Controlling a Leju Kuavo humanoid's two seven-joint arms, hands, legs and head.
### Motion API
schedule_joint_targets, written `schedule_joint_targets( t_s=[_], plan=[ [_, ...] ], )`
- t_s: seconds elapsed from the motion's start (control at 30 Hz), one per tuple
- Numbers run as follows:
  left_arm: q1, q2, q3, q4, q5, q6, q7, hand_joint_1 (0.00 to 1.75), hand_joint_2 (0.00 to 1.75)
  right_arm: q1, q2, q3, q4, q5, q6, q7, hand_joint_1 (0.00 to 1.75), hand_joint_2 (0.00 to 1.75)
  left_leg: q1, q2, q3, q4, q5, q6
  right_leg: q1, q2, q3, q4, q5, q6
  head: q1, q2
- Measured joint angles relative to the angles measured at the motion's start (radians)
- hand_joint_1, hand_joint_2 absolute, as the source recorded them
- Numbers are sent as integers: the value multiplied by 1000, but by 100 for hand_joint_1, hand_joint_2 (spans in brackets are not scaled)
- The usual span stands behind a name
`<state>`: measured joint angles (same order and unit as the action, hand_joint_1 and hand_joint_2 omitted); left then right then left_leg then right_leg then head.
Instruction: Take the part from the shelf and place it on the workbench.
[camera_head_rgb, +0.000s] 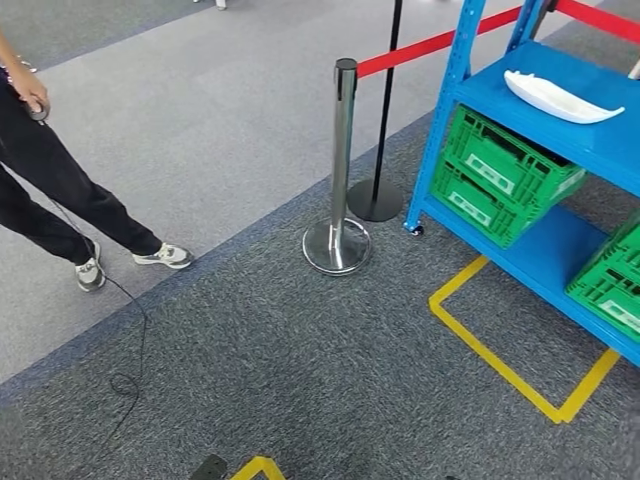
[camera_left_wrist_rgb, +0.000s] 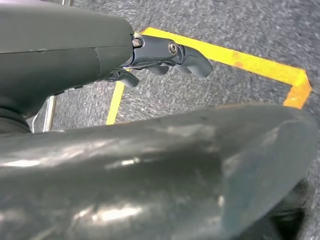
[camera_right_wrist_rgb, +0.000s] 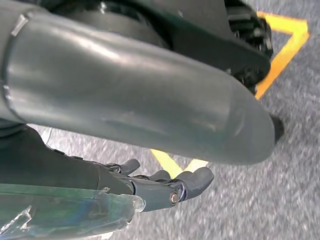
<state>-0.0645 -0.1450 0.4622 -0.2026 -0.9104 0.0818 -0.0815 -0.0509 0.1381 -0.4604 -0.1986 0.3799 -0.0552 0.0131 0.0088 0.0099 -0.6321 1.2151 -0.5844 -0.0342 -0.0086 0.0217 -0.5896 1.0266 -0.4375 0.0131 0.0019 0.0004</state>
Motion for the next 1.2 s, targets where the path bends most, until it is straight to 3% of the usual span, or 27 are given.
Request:
schedule_joint_targets(
  t_s=[0.03,0.07,0.1,0.13,0.2,0.27,0.33,0.4,0.47,0.5,0.53,0.67,0.73,0.8,0.87,0.9,0.97,1.03,1.1,1.13,1.2],
  plan=[
    [4,-1,1,0,0,1,-1,0,0,1,0,0,0,0,2,1,0,0,0,-3,-28,54,-15,0,0,11,0,0,0,-1,-1,0],
    [9,-1,1,0,0,2,-3,0,0,2,0,0,0,1,3,3,0,0,0,-4,-44,76,-10,1,0,23,0,0,1,-1,-1,0],
    [12,-2,2,0,-1,2,-3,0,0,3,0,0,0,2,4,4,0,0,1,-5,-40,58,14,3,0,35,0,0,1,0,-1,0],
    [14,-2,2,0,-1,2,-3,0,0,4,0,0,0,4,5,4,0,0,1,-10,-18,5,51,4,-1,47,0,0,2,1,-1,0],
    [14,-3,2,0,-4,1,-3,0,0,3,0,0,0,7,6,5,0,0,6,-44,41,-129,112,6,-2,70,-2,3,3,9,-2,0],
    [13,-4,2,1,-11,0,1,0,0,3,0,0,0,11,6,6,0,0,8,-71,72,-200,128,10,-2,87,-9,2,6,22,-3,0],
    [13,-4,2,1,-23,-1,9,0,0,7,0,0,0,13,7,9,0,0,5,-62,73,-207,129,23,-5,100,-17,-4,11,35,-3,0],
    [12,-4,2,1,-32,0,13,0,0,11,0,0,0,15,9,13,0,0,4,-45,73,-210,134,38,-6,69,-31,18,-5,43,1,0],
    [13,-4,2,1,-35,2,13,0,0,9,0,0,1,15,11,14,0,0,2,-25,73,-212,134,48,-4,14,-73,111,-62,46,9,0],
    [15,-5,2,1,-36,2,13,0,0,6,0,0,1,15,11,14,0,0,1,-17,73,-212,134,51,-4,-1,-94,157,-89,48,12,0],
    [16,-5,2,1,-36,2,13,0,0,5,0,0,1,15,12,14,0,0,-1,-11,73,-212,133,51,-4,-6,-109,188,-105,49,13,0],
    [18,-5,2,1,-36,2,13,0,0,4,0,0,1,15,12,14,0,0,-3,2,73,-212,133,53,-4,-9,-133,241,-124,50,13,0],
    [17,-5,2,1,-39,4,13,0,0,4,0,0,1,17,12,12,0,0,-8,38,80,-210,127,48,0,-41,-69,145,-76,43,12,0],
    [11,-7,2,1,-43,5,13,0,0,1,0,0,1,18,13,2,0,0,-13,68,86,-208,121,38,6,-65,10,11,-18,32,12,0],
    [-1,-8,2,0,-46,4,15,0,0,-1,-1,0,0,19,13,-9,0,0,-12,79,87,-209,121,27,10,-51,9,6,-16,21,11,0],
    [-9,-8,2,0,-47,2,17,0,0,-1,-1,0,0,18,13,-14,0,0,-10,78,88,-207,118,21,9,-43,9,3,-14,15,11,0],
    [-24,-8,2,-1,-46,-1,20,0,0,-8,-2,0,0,17,15,-22,0,0,-6,48,72,-165,87,8,4,-27,12,-3,-7,4,8,0],
    [-31,-7,2,-1,-43,1,19,0,0,-16,-1,0,0,16,17,-26,0,0,-5,10,17,-48,26,1,0,-8,11,-5,-4,-2,2,0],
    [-31,-4,2,-1,-42,7,16,0,0,-19,0,0,0,16,18,-27,0,0,-4,-1,-37,57,-5,-1,-1,15,11,-5,-4,-4,0,0],
    [-30,-3,2,-1,-41,11,16,0,0,-18,1,0,0,15,17,-27,0,0,-4,-3,-45,64,7,-1,-1,27,11,-5,-4,-4,0,0],
    [-30,-1,3,-1,-37,19,19,0,0,-15,1,0,0,16,14,-23,0,0,0,-14,-9,-25,75,-1,-3,51,12,-4,-3,-1,0,0]
  ],
)
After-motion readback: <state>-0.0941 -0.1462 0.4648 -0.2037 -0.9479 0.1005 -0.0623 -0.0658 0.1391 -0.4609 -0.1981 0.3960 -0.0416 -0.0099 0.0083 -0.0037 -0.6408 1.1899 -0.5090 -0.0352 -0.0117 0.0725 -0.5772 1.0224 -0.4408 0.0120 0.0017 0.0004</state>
